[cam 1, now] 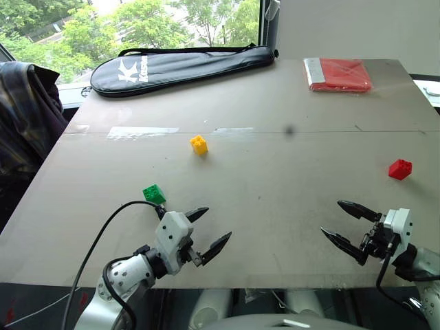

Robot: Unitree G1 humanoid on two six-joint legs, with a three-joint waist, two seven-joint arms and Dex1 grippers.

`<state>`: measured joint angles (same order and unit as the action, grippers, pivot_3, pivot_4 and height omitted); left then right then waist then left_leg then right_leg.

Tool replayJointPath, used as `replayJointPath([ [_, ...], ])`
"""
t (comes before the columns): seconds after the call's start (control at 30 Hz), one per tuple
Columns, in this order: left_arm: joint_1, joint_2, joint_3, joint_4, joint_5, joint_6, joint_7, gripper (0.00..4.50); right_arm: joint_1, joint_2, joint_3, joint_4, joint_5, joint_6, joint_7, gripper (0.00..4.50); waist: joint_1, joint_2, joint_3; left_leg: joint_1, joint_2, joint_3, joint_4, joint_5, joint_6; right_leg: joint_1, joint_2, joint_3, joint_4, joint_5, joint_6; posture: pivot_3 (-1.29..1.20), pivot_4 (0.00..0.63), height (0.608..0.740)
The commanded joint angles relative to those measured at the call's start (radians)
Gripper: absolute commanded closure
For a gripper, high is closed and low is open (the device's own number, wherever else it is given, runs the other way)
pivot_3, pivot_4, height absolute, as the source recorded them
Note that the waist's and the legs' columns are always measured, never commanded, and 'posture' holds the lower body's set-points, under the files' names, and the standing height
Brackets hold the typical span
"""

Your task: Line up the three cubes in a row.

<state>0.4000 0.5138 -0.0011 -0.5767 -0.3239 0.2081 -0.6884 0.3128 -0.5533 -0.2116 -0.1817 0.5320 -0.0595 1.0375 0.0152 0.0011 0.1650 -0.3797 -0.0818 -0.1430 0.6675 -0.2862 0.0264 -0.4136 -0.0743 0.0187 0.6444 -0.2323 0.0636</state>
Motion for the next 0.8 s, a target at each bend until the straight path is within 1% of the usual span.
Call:
replayJointPath([
  [0.03,-0.009,0.0,0.018,-0.005,-0.02,-0.009,0.0,0.01,0.003,0.002,-0.012,-0.044,0.012,0.002,-0.011,0.0,0.0,0.0,0.0,0.0,0.0,0.0,0.0,0.0,0.0,0.0,0.0,0.0,0.0,0.0,0.0,0.0,0.15,0.712],
  [0.2,-0.061,0.008,0.03,0.042,-0.049,0.008,-0.019,0.01,-0.014,-0.002,-0.035,-0.06,0.018,0.019,-0.048,0.0,0.0,0.0,0.0,0.0,0.0,0.0,0.001,0.0,0.0,0.0,0.0,-0.001,0.001,0.0,0.0,0.0,0.15,0.712],
  [0.3,-0.072,0.003,0.035,0.038,-0.093,0.038,-0.026,0.01,-0.013,-0.006,-0.044,-0.083,0.035,0.045,-0.072,0.0,-0.001,0.0,0.0,0.0,0.0,0.0,0.001,0.0,0.0,0.0,0.0,-0.001,0.001,0.0,0.0,0.0,0.15,0.712],
  [0.4,-0.069,0.005,0.023,0.026,-0.099,0.043,-0.032,0.01,0.005,-0.011,-0.056,-0.096,0.044,0.075,-0.084,0.0,0.0,0.0,0.0,0.0,0.0,0.0,0.001,0.0,0.0,0.0,0.0,0.0,0.001,0.0,0.0,0.0,0.15,0.712],
  [0.53,-0.093,0.039,0.038,0.027,-0.111,0.072,-0.057,0.01,-0.004,-0.017,-0.122,-0.081,0.066,0.106,-0.126,0.0,0.001,0.0,0.0,0.0,0.0,0.0,0.001,0.0,0.0,0.0,0.0,0.0,0.001,0.0,0.0,0.0,0.15,0.712],
  [0.63,-0.153,0.057,0.062,0.02,-0.161,0.119,-0.064,0.01,-0.035,-0.04,-0.195,-0.018,0.044,0.11,-0.173,0.0,0.001,0.0,0.0,0.0,0.0,0.0,0.001,0.0,0.0,0.0,0.0,0.0,0.002,0.0,0.0,0.0,0.15,0.712],
  [0.73,-0.215,0.086,0.038,-0.004,-0.186,0.167,-0.087,0.01,-0.072,-0.049,-0.256,0.056,0.012,0.144,-0.275,0.0,0.0,0.0,0.0,0.001,0.0,0.002,0.002,0.001,-0.001,0.0,0.001,-0.002,0.003,0.002,0.0,0.0,0.15,0.712],
  [0.8,-0.268,0.112,0.018,-0.024,-0.212,0.206,-0.114,0.01,-0.1,-0.042,-0.273,0.095,-0.02,0.165,-0.349,0.0,-0.001,0.0,0.0,0.001,0.0,0.002,0.002,0.001,-0.001,0.0,0.002,-0.001,0.003,0.002,-0.001,0.0,0.15,0.712],
])
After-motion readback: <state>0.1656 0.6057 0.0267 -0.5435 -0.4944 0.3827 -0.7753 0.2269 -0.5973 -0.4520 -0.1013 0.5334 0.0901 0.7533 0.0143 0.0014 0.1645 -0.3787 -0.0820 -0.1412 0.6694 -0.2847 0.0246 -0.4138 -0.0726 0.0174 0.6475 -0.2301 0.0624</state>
